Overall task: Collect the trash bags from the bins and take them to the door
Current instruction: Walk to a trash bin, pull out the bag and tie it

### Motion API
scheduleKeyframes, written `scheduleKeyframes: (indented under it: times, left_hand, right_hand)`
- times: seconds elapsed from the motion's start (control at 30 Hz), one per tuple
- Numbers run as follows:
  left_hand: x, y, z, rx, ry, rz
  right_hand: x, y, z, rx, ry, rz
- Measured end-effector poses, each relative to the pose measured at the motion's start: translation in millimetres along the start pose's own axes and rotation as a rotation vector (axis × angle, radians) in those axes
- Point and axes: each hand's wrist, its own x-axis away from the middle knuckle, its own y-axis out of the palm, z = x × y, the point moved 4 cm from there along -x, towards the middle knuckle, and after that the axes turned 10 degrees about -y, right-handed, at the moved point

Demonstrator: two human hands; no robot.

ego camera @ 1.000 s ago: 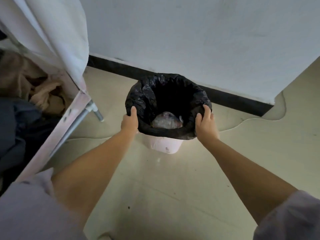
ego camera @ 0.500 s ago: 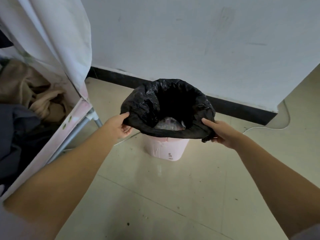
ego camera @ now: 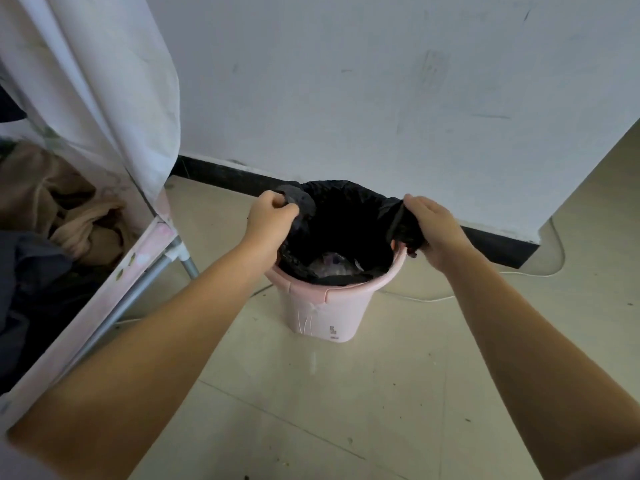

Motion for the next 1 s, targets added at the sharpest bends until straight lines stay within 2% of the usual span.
scheduleKeyframes:
  times: [0.07,0.13,0.2,0.23,0.27,0.33,0.4,0.43,0.53,0.6,0.73,0.83,0.9,1.0]
  left_hand:
    - [7.0,14.2,4.8,0.028,-0.044,-0.116]
    - [15.9,28.9,6.5,0.132,-0.117,-0.263]
    - [25.5,40.0,10.0,0.281,-0.2,-0.357]
    - [28.6,41.9,12.8,0.338,-0.244,-0.382]
    - [28.1,41.6,14.7,0.388,-0.289,-0.414]
    - [22.4,33.9,18.6,0.479,-0.367,-0.52]
    - [5.9,22.9,14.9,0.459,-0.407,-0.569]
    - [-2.2,17.7,9.1,0.401,-0.413,-0.541]
    - [-24.0,4.5,-20.2,0.27,-0.434,-0.254]
    - [-32.5,4.5,-37.3,0.283,-0.476,-0.176]
    - [-38.5,25.0,-37.5,0.385,-0.481,-0.35]
    - [-28.6,43.0,-39.3,0.174,-0.473,-0.45]
    - [-25.4,52.5,-43.2,0.047,-0.463,-0.498]
    - [-28.2,56.0,-41.5,0.033,-0.447,-0.497]
  right_hand:
    - [4.1,25.5,-9.9,-0.156,-0.024,-0.107]
    - [11.9,53.9,-15.4,-0.218,-0.052,-0.341]
    - [19.7,76.0,-12.6,0.001,-0.096,-0.581]
    - [22.9,84.0,-10.3,0.138,-0.113,-0.651]
    - [22.3,87.2,-7.9,0.273,-0.141,-0.644]
    - [13.9,84.9,-5.7,0.487,-0.268,-0.498]
    - [7.5,78.8,-0.5,0.561,-0.323,-0.434]
    - [6.5,76.4,3.4,0.564,-0.311,-0.43]
    - [10.1,72.6,8.1,0.469,-0.259,-0.444]
    - [15.9,73.3,4.8,0.351,-0.219,-0.506]
    - [31.3,81.2,5.2,0.29,-0.143,-0.809]
    - [39.2,82.0,9.3,0.3,-0.077,-0.929]
    - [35.0,75.8,8.2,0.303,-0.058,-0.89]
    - [16.1,52.2,3.1,0.352,-0.076,-0.636]
